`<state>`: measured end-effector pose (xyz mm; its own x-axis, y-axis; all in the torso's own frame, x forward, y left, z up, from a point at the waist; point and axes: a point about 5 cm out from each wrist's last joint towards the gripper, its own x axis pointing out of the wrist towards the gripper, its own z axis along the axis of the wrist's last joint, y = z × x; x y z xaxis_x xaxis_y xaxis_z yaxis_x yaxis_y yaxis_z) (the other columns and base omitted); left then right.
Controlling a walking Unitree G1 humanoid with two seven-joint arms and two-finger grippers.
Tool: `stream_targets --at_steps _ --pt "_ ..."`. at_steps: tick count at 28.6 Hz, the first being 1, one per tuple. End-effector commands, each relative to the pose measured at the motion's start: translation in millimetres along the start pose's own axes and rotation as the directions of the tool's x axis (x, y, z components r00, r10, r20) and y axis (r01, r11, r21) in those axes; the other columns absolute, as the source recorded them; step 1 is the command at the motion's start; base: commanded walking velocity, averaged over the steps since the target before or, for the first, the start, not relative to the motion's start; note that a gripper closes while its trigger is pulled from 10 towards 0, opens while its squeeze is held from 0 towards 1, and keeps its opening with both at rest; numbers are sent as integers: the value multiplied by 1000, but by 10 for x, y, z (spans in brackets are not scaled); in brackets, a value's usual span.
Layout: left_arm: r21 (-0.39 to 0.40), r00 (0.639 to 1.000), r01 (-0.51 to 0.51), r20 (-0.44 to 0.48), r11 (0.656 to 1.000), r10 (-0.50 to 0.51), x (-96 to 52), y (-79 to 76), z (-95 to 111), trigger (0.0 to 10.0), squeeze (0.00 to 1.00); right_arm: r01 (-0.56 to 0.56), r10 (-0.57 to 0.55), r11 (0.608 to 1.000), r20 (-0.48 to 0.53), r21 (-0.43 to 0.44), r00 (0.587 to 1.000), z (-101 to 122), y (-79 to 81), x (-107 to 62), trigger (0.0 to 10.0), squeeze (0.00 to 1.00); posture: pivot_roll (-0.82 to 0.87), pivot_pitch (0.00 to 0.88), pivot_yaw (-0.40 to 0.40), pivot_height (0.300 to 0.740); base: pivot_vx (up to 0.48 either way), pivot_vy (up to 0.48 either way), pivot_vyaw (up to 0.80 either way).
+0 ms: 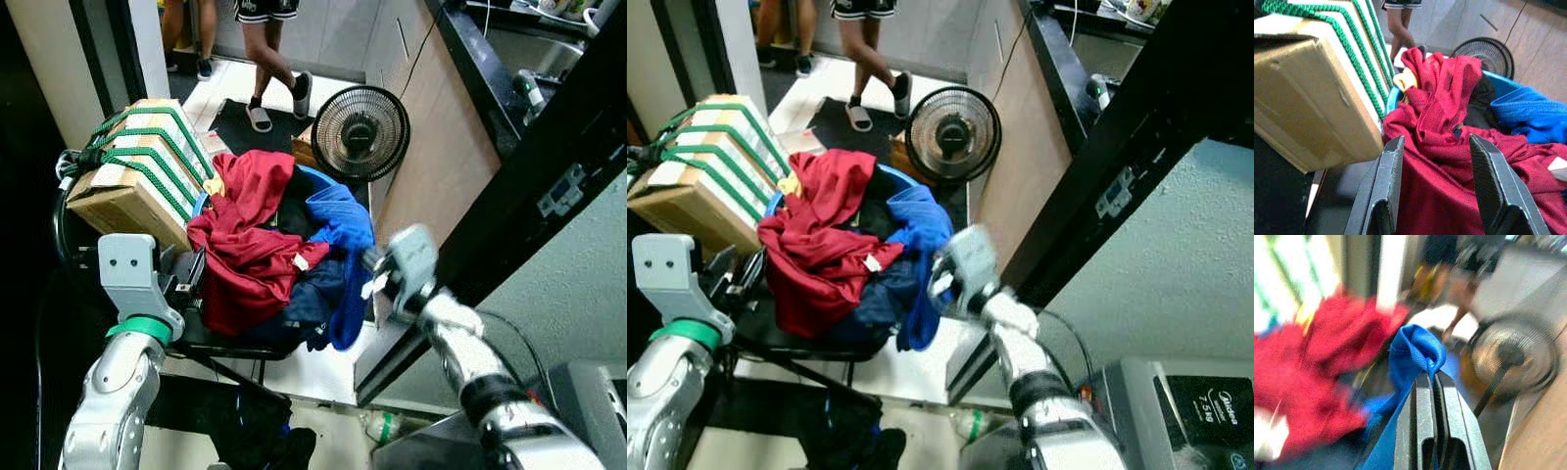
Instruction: Clothes washing
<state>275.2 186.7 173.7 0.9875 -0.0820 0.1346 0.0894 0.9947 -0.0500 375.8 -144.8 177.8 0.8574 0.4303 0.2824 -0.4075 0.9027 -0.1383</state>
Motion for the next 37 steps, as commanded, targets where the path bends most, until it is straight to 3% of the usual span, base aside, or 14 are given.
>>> stream_targets --at_steps 1,2,4,7,14,17,21,23,27,29,31,35,36,37 --pt "-9 1000 6 -3 1000 -6 0 -5 -19 10000 0 68 -70 995 22 71 997 36 -84 -1 0 0 104 33 -92 740 0 0 0" --pt "-8 1000 7 -1 1000 -7 7 -3 -12 10000 0 117 -127 985 80 124 989 188 -180 67 0 0 104 33 -92 740 0 0 0" --pt "-8 1000 7 -1 1000 -7 7 -3 -12 10000 0 117 -127 985 80 124 989 188 -180 67 0 0 104 33 -92 740 0 0 0" --pt "-6 1000 11 2 1000 -11 25 6 -5 10000 0 218 -287 930 214 296 934 610 -452 206 0 0 107 28 -83 740 0 0 0" --pt "-4 1000 15 4 1000 -15 47 11 6 10000 0 251 -371 880 255 402 893 792 -586 243 0 0 109 28 -72 740 0 0 0" --pt "-1 1000 21 5 1000 -21 69 11 18 10000 0 230 -512 777 376 586 772 1340 -950 250 0 0 109 29 -64 740 0 0 0" --pt "-1 1000 25 4 1000 -25 71 8 14 10000 0 173 -513 762 418 625 750 1531 -1043 254 0 0 108 28 -65 740 0 0 0" --pt "0 1000 27 3 1000 -27 75 2 12 10000 0 138 -484 768 426 625 764 1544 -1028 270 0 0 107 24 -66 740 0 0 0" --pt "2 999 32 3 999 -32 77 -8 10 10000 0 5 -358 766 421 643 834 1377 -820 330 0 0 110 22 -68 740 0 0 0" --pt "9 999 45 2 999 -45 76 -20 8 10000 0 -189 -156 725 424 663 892 1018 -419 285 0 0 111 19 -62 740 0 0 0" --pt "12 998 60 1 998 -60 81 -34 8 10000 0 -307 -28 676 440 670 898 865 -157 201 0 0 108 18 -58 740 0 0 0" --pt "12 998 68 1 998 -68 85 -43 13 10000 0 -351 24 656 445 668 895 847 -42 166 0 0 103 18 -57 740 0 0 0" --pt "-1 997 83 8 997 -83 100 -66 46 10000 0 -351 29 632 431 691 902 827 52 150 588 0 101 19 -57 740 0 0 0" --pt "0 995 100 8 995 -100 118 -90 72 10000 0 -340 23 621 417 706 908 813 109 142 10000 0 103 16 -55 740 0 0 0"
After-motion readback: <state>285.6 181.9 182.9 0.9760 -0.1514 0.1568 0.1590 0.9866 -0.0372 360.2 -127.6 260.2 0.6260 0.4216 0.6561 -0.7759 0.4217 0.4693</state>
